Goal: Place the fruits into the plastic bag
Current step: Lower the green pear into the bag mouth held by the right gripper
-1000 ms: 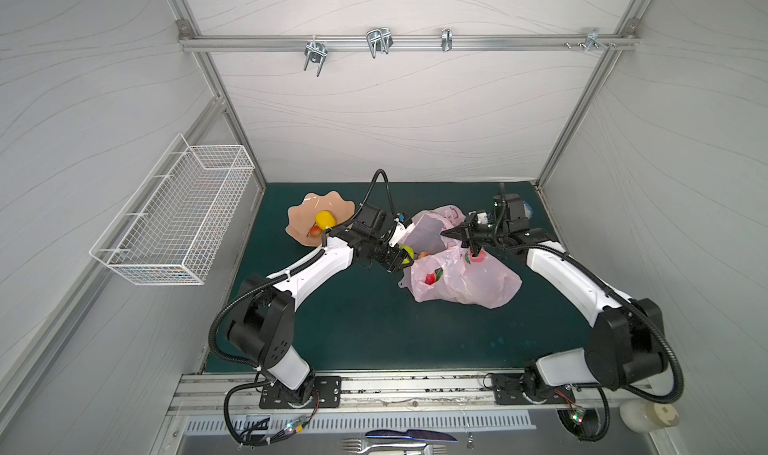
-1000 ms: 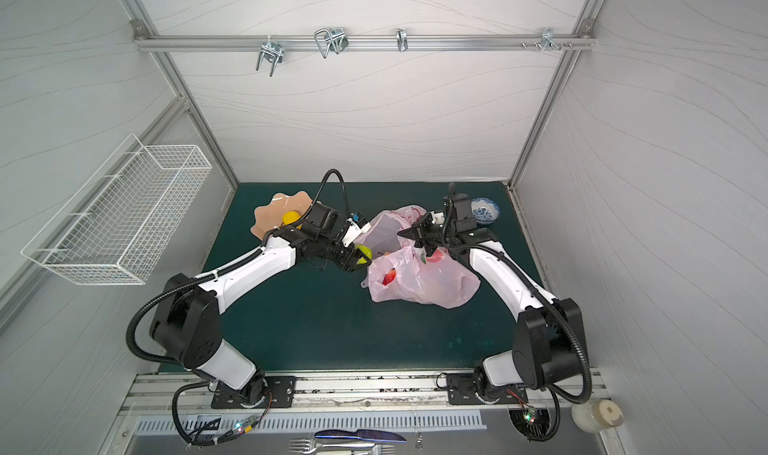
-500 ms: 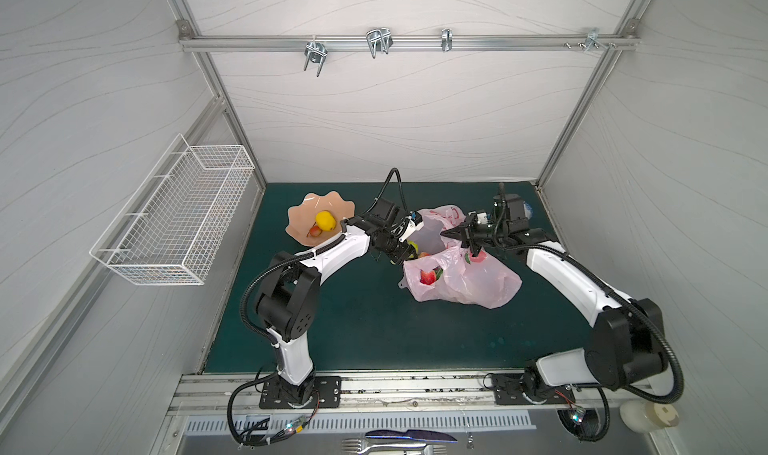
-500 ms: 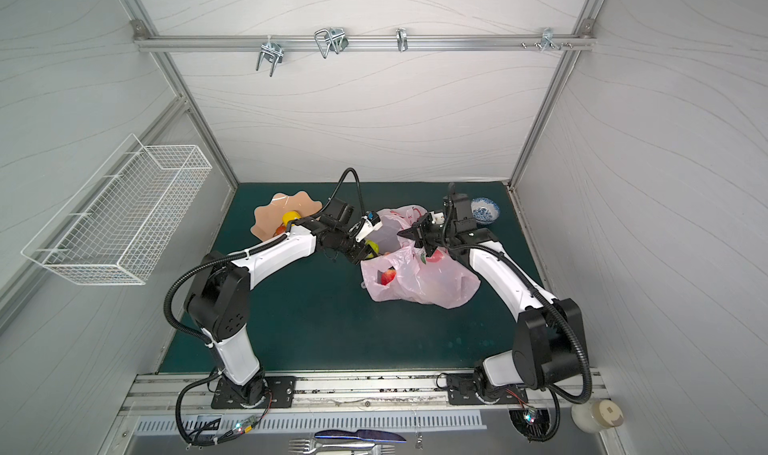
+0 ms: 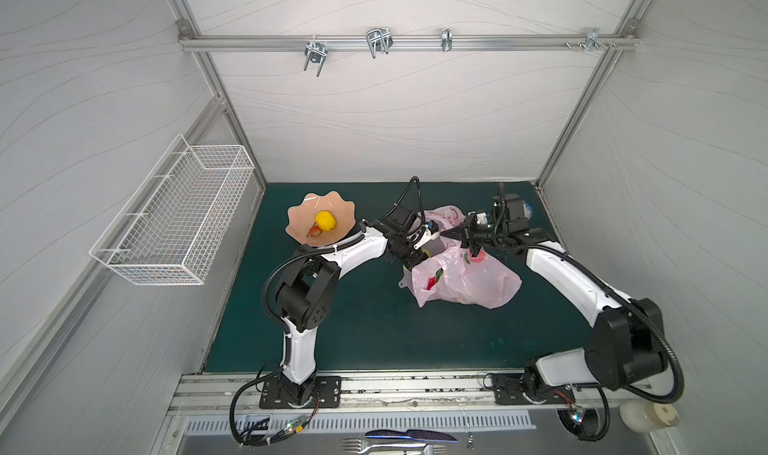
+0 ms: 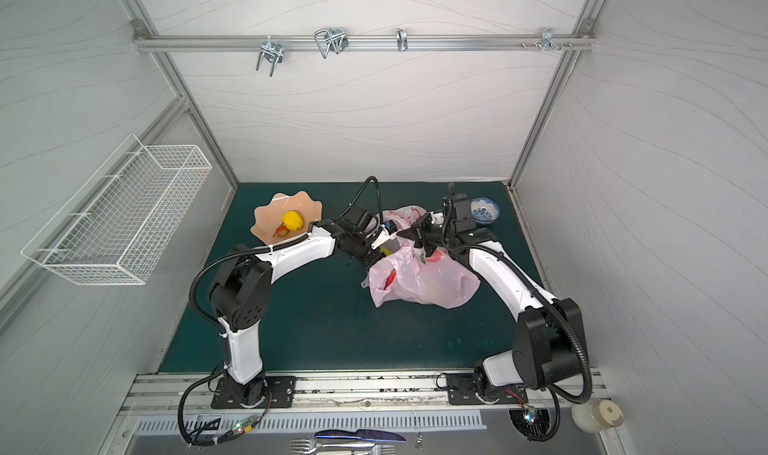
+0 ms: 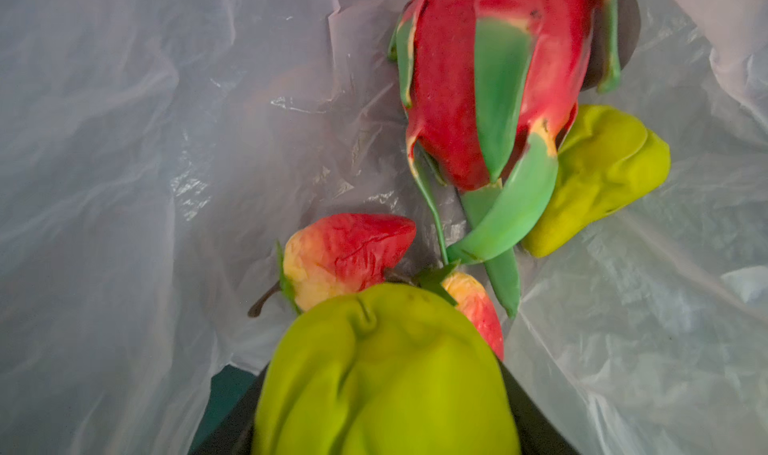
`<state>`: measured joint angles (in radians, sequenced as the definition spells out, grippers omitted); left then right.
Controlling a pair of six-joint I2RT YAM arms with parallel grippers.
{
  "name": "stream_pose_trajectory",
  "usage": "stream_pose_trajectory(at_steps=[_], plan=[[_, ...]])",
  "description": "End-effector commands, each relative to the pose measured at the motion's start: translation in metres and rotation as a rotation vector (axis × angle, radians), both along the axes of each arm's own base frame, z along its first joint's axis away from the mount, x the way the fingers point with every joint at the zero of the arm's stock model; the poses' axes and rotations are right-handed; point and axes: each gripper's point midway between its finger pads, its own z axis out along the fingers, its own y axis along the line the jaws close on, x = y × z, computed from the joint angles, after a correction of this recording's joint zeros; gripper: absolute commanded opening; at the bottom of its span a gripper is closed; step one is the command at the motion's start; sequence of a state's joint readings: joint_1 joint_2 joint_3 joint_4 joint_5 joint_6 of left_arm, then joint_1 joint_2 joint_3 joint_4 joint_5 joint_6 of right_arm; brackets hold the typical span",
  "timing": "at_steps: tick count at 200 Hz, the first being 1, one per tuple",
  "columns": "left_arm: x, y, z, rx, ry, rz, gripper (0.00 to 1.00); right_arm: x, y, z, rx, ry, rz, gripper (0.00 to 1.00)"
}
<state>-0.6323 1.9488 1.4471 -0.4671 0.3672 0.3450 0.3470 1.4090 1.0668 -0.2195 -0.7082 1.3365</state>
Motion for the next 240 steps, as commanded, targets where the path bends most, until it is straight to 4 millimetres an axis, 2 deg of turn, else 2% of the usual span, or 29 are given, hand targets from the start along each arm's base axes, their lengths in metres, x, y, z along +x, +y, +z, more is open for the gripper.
stream_pose_trajectory(at_steps=[1,52,75,91,118,156,204,240], plan=[[0.007,-0.026,0.012,-0.054,-0.031,-0.041,0.17,-0.007,0.003,0.010,0.013,-0.009,0.015,0.00],[0.006,-0.049,0.010,-0.092,0.000,-0.039,0.18,-0.008,0.005,0.014,0.019,-0.012,0.021,0.00],[0.002,-0.057,0.006,-0.100,0.021,-0.037,0.22,-0.008,0.006,0.016,0.023,-0.017,0.023,0.00],[0.003,-0.060,0.007,-0.115,0.029,-0.014,0.30,-0.009,0.006,0.016,0.023,-0.018,0.024,0.00],[0.004,-0.065,0.007,-0.127,0.034,0.011,0.51,-0.011,0.008,0.017,0.023,-0.021,0.028,0.00],[0.004,-0.069,0.011,-0.141,0.033,0.039,0.68,-0.014,0.009,0.016,0.023,-0.022,0.026,0.00],[0.006,-0.067,0.018,-0.153,0.029,0.078,0.80,-0.018,0.008,0.016,0.024,-0.024,0.022,0.00],[0.006,-0.066,0.025,-0.166,0.019,0.088,0.83,-0.020,0.006,0.018,0.022,-0.031,0.015,0.00]])
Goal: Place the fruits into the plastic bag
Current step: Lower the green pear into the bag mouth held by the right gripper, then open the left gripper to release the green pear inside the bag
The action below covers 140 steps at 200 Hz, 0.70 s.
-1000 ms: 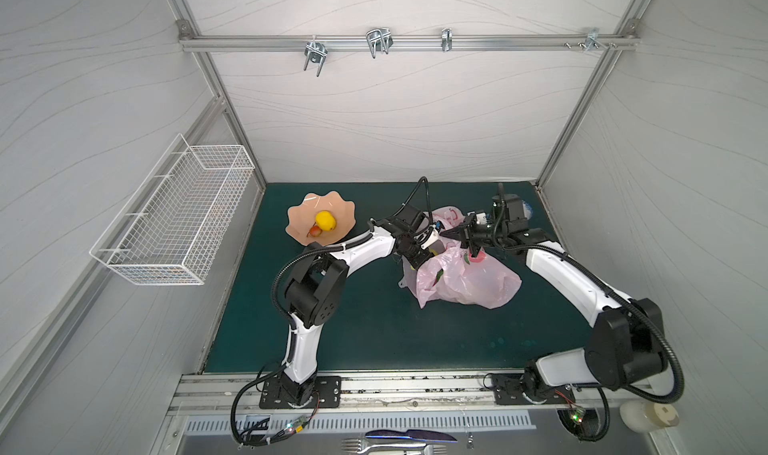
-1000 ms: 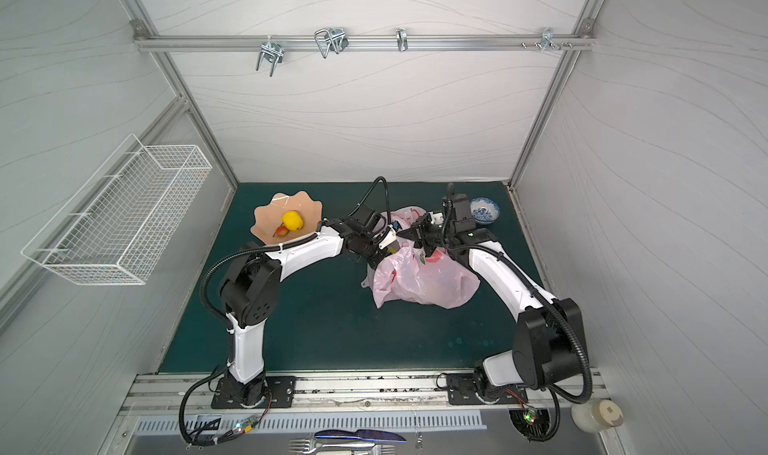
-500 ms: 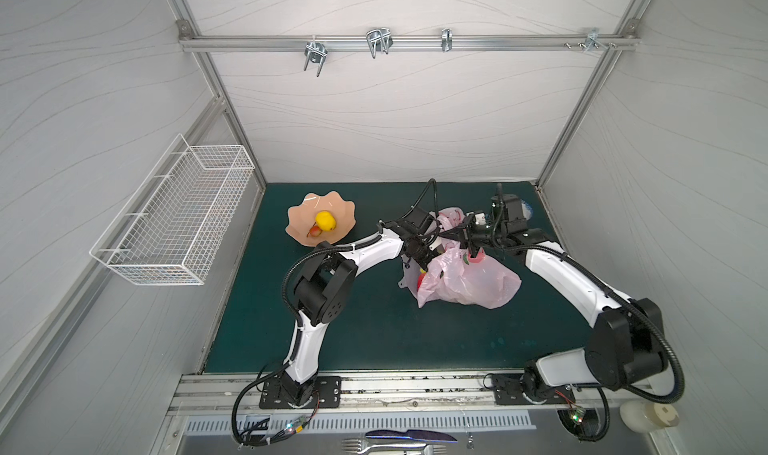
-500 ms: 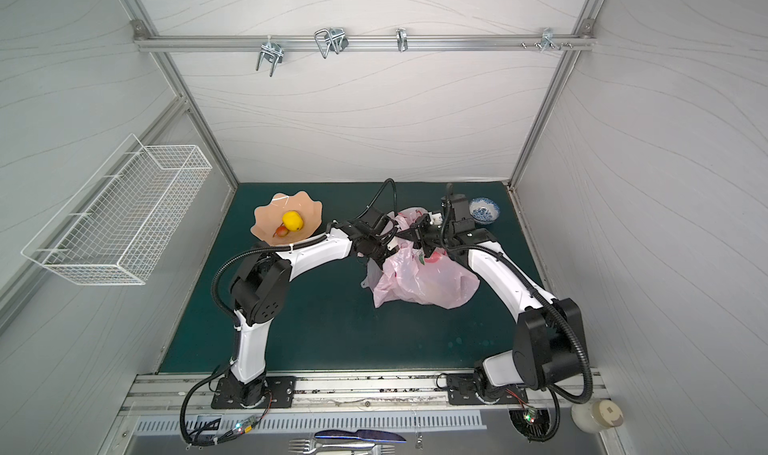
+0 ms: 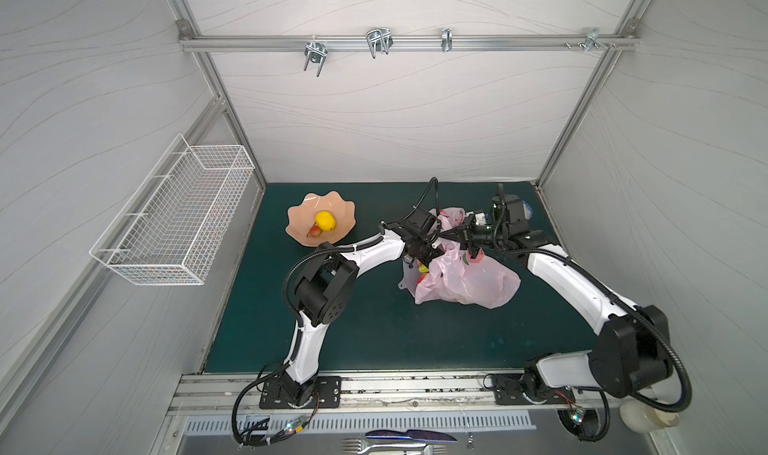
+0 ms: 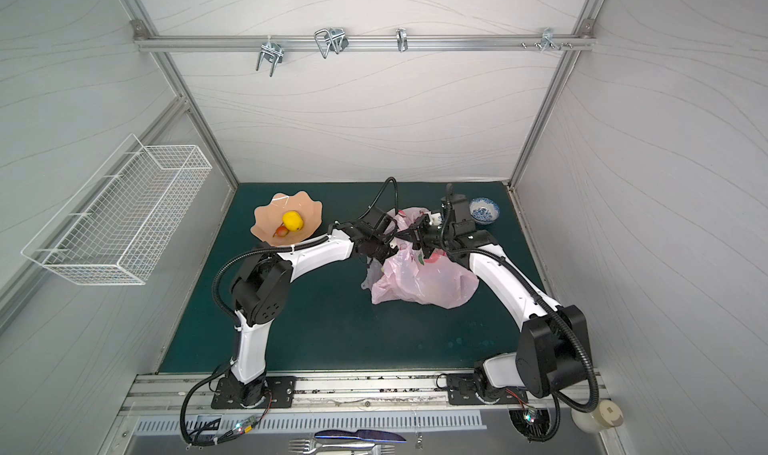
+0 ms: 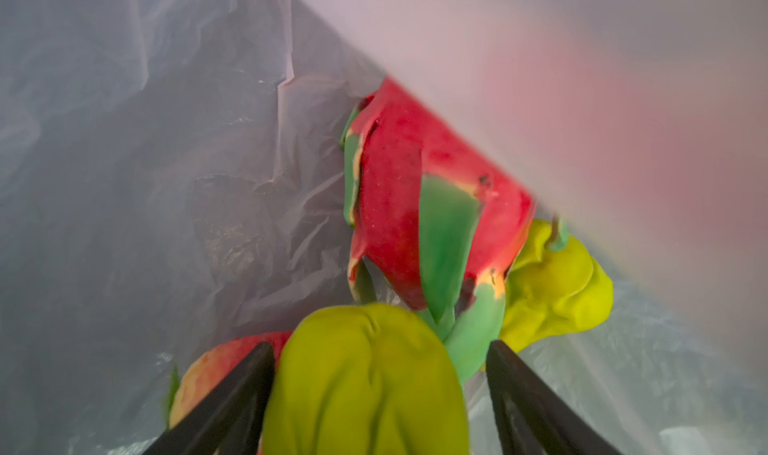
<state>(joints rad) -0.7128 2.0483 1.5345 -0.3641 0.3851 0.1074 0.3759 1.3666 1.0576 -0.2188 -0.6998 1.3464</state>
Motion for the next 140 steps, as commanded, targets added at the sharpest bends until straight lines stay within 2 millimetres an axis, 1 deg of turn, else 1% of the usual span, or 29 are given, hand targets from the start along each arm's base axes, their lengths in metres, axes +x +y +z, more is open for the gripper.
stream_pose_trajectory(at_steps=[1,54,78,140], plan=[[0.004,-0.010,0.026,-0.056,-0.064,-0.004,0.83,-0.008,0.000,0.007,0.012,-0.006,-0.003,0.00],[0.004,-0.008,0.026,-0.060,-0.054,0.011,0.85,-0.010,-0.001,0.008,0.012,-0.006,-0.002,0.00],[0.002,-0.005,0.026,-0.054,-0.053,0.017,0.85,-0.011,-0.001,0.008,0.008,-0.004,0.000,0.00],[0.014,0.010,0.038,-0.067,-0.062,0.090,0.85,-0.013,-0.003,0.008,0.003,-0.001,0.000,0.00]])
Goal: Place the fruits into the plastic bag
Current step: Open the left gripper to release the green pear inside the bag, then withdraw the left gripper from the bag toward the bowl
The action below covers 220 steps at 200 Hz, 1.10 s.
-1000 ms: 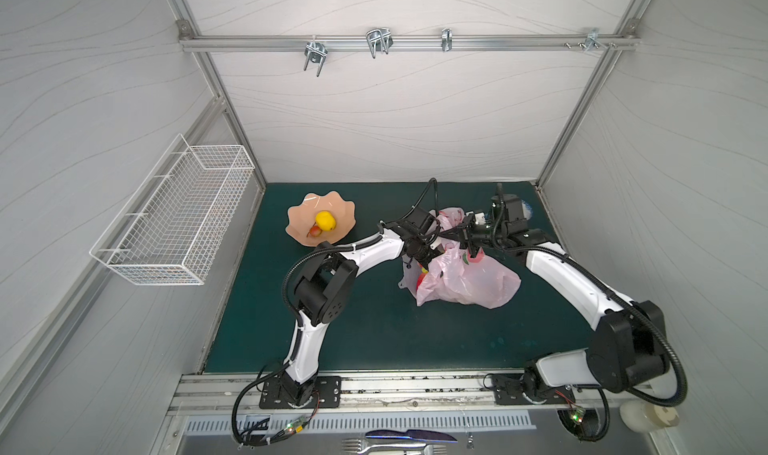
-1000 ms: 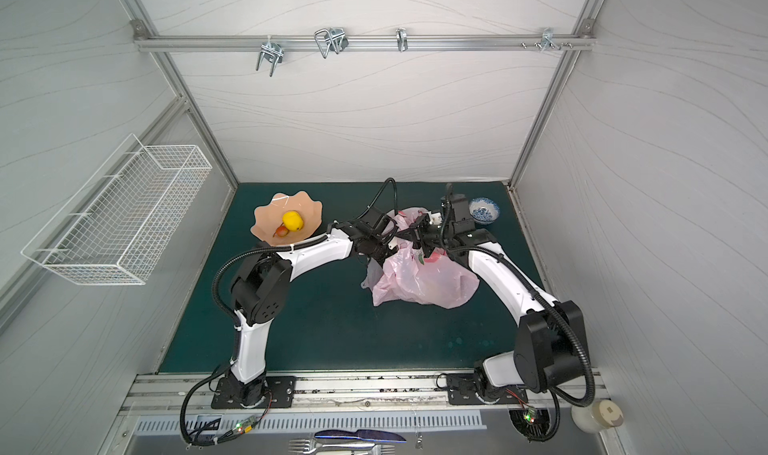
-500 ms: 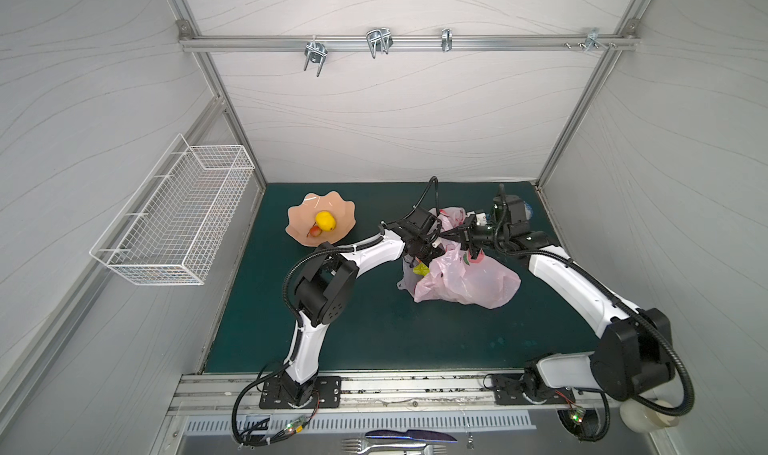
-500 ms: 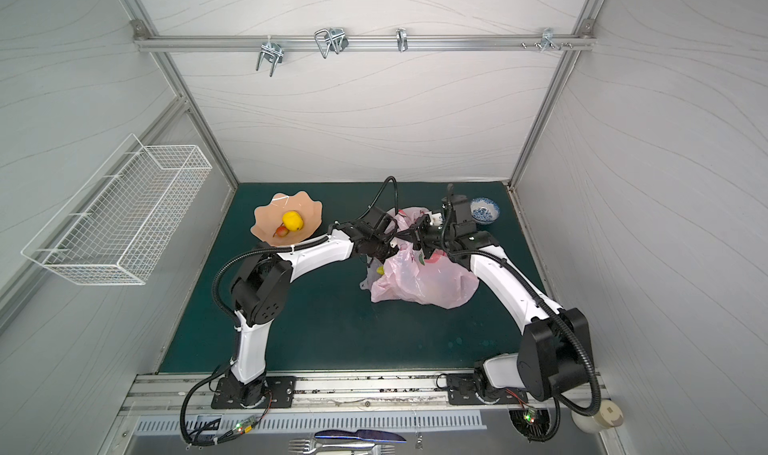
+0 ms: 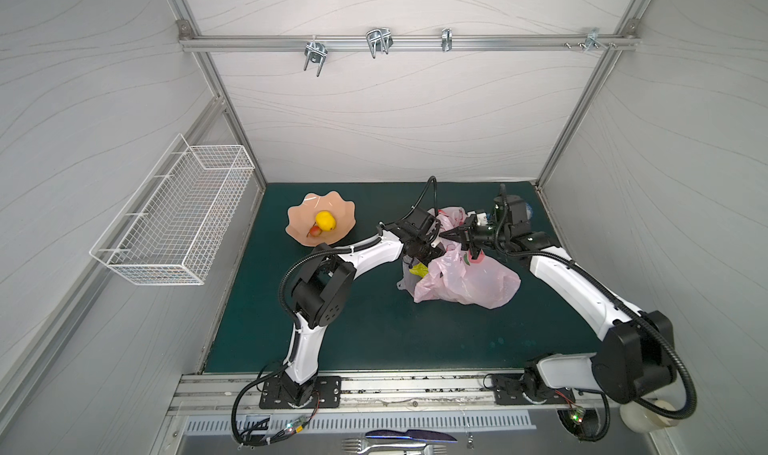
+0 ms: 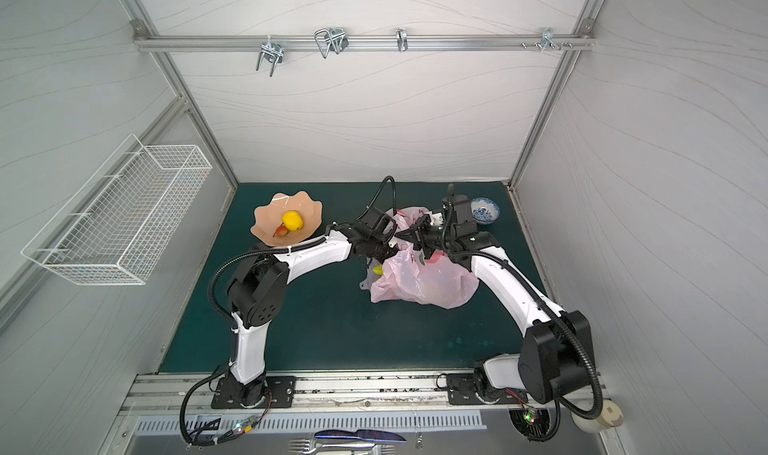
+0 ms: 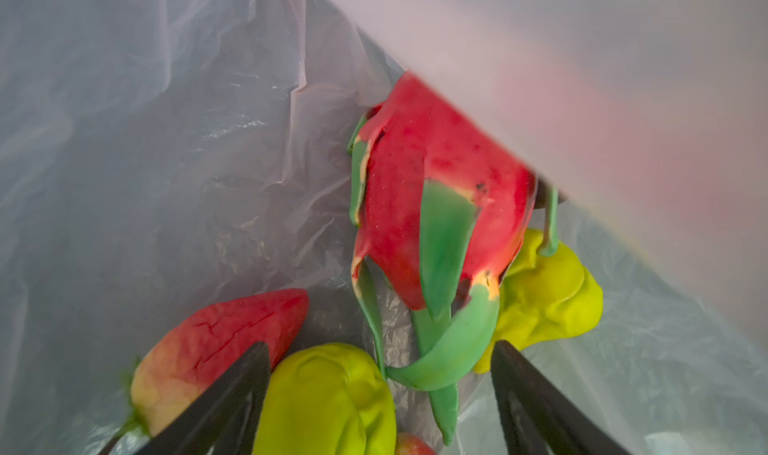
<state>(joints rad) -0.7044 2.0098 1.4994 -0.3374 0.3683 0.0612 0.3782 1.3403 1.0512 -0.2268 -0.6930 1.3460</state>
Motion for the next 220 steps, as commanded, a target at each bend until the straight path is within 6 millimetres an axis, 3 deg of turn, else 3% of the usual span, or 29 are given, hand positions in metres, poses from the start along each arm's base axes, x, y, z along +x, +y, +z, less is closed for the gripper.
stream_pose_trajectory(at_steps=[1,40,120,220], plan=[[0.011,0.004,0.029,-0.049,-0.059,0.039,0.85,-0.009,-0.002,0.003,0.002,0.012,0.003,0.00],[0.015,0.017,0.033,-0.068,-0.047,0.073,0.90,-0.009,-0.005,0.000,-0.004,0.018,-0.003,0.00],[0.012,0.052,0.050,-0.092,-0.045,0.122,0.90,-0.005,-0.013,0.003,-0.001,0.016,-0.022,0.00],[-0.003,0.102,0.096,-0.132,-0.147,0.225,0.89,0.001,-0.011,0.006,0.001,0.009,-0.025,0.00]])
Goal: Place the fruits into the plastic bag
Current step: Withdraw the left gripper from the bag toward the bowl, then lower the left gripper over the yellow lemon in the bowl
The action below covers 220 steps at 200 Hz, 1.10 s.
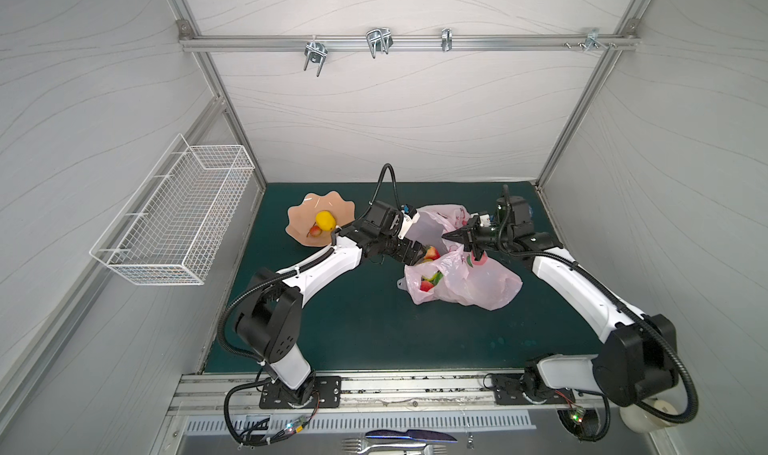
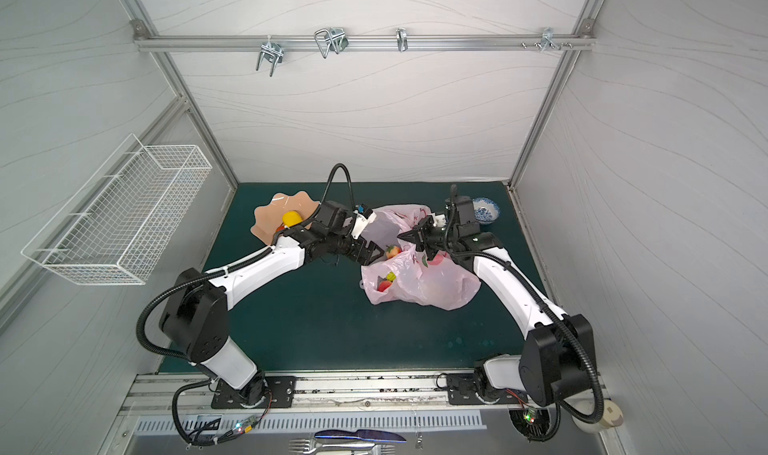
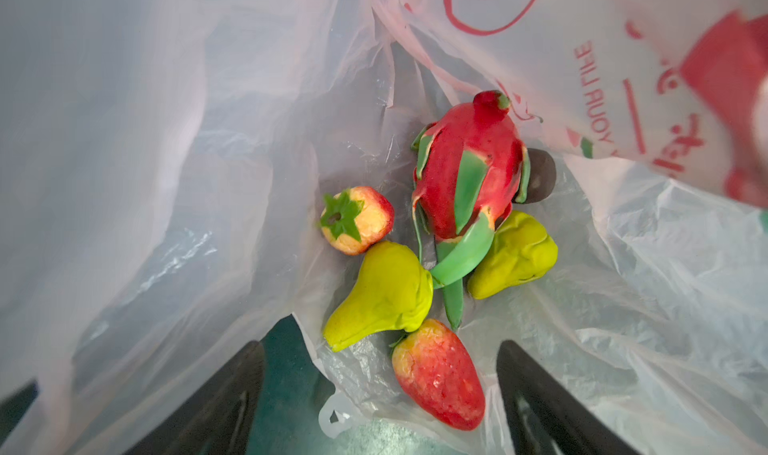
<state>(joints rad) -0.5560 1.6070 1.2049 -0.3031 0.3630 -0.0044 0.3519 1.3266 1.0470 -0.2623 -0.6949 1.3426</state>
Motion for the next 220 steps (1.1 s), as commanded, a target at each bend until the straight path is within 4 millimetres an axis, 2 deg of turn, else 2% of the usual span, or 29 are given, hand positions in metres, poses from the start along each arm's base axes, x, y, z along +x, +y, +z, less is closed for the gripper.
stream_pose_trajectory(at_steps=[1,49,105,131,167,220], plan=[[0.005,0.008,0.024,-0.027,-0.075,0.032,0.89,0.001,-0.001,0.008,0.010,-0.012,-0.002,0.00],[0.004,0.033,0.031,-0.023,-0.100,0.094,0.89,0.003,0.000,0.007,0.012,-0.010,0.000,0.00],[0.004,0.051,0.053,-0.049,-0.116,0.131,0.89,0.006,0.001,0.009,0.017,-0.015,-0.001,0.00],[0.004,0.067,0.065,-0.069,-0.126,0.178,0.89,0.007,0.002,0.008,0.017,-0.012,0.000,0.00],[0.018,0.117,0.071,-0.070,-0.087,0.368,0.90,0.008,0.002,0.006,0.023,-0.011,0.001,0.00],[0.034,0.207,0.039,0.060,0.016,0.710,0.90,0.011,0.004,0.009,0.029,-0.018,0.007,0.00]])
